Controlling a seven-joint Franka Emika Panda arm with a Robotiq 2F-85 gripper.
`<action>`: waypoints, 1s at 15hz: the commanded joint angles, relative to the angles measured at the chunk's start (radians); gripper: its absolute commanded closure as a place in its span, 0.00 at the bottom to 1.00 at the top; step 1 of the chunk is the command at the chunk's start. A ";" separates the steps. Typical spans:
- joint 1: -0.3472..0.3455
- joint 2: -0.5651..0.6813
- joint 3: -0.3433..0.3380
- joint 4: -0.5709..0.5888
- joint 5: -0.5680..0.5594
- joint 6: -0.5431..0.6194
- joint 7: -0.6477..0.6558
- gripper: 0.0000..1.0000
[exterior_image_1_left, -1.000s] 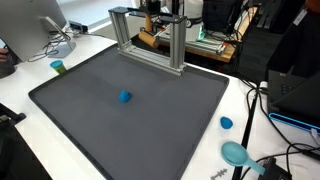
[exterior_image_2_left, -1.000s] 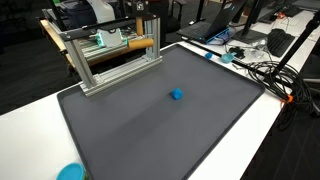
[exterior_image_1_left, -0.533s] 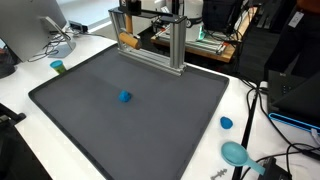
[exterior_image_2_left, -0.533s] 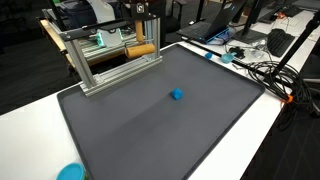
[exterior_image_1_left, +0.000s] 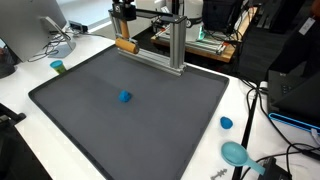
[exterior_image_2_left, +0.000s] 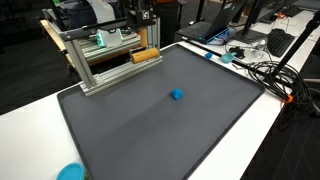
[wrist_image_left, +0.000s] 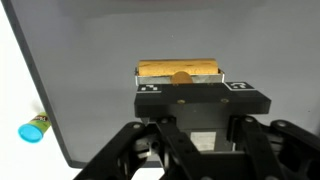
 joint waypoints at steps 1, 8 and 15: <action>0.029 0.035 0.010 0.006 0.031 0.111 0.009 0.78; 0.087 0.243 0.051 0.160 0.074 0.253 0.006 0.78; 0.067 0.327 0.043 0.217 0.099 0.218 -0.025 0.53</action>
